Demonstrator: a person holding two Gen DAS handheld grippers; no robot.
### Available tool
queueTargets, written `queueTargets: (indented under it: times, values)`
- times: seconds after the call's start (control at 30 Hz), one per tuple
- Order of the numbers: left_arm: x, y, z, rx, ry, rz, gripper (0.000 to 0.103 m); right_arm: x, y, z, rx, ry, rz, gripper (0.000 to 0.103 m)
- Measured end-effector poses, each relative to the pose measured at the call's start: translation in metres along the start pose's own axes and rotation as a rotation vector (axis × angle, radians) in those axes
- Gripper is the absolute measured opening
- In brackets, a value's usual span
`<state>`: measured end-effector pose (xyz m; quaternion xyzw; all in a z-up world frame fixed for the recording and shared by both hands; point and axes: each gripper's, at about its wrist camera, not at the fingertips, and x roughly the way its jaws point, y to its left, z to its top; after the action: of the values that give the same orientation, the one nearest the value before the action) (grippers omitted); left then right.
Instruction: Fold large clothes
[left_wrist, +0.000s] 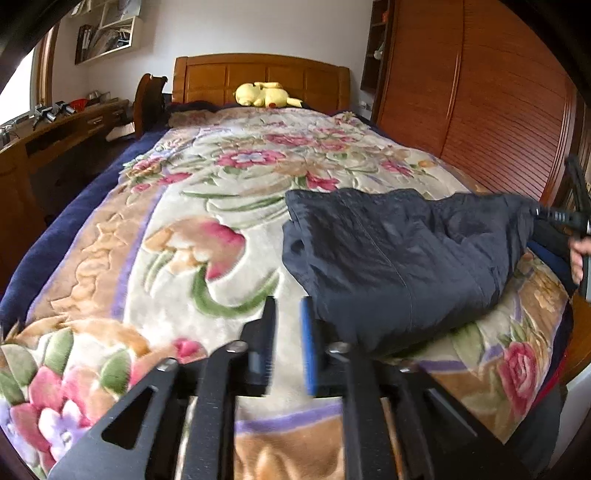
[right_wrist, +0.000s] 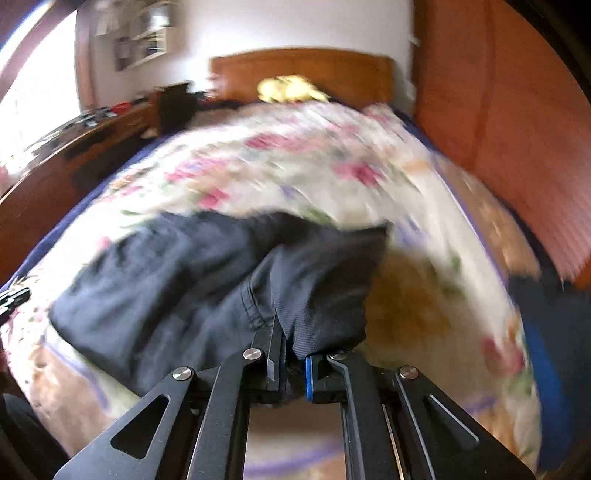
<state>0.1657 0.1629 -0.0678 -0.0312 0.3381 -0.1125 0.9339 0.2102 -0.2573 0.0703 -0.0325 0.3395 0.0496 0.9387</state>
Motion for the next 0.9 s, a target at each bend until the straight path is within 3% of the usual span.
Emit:
queueTargets:
  times: [0.07, 0.23, 0.43, 0.57, 0.63, 0.73, 0.9]
  values:
    - [-0.004, 0.005, 0.002, -0.01, -0.011, -0.017, 0.038, -0.003, 0.034, 0.023, -0.069, -0.027, 0.025, 0.007]
    - [-0.016, 0.013, 0.004, -0.015, -0.046, -0.007, 0.039, -0.004, 0.138, 0.061, -0.248, -0.081, 0.122, 0.006]
    - [-0.021, 0.027, 0.004, -0.04, -0.059, 0.019, 0.039, -0.006, 0.249, 0.063, -0.373, -0.104, 0.326, 0.007]
    - [-0.022, 0.032, 0.002, -0.052, -0.06, 0.013, 0.06, 0.016, 0.27, 0.062, -0.355, -0.021, 0.36, 0.017]
    - [-0.022, 0.033, 0.001, -0.051, -0.061, 0.013, 0.063, 0.027, 0.271, 0.062, -0.339, 0.018, 0.372, 0.023]
    - [-0.024, 0.033, 0.002, -0.058, -0.075, 0.012, 0.065, 0.029, 0.26, 0.066, -0.315, 0.0, 0.362, 0.035]
    - [-0.027, 0.031, 0.005, -0.064, -0.102, 0.002, 0.066, 0.024, 0.238, 0.047, -0.282, -0.004, 0.296, 0.038]
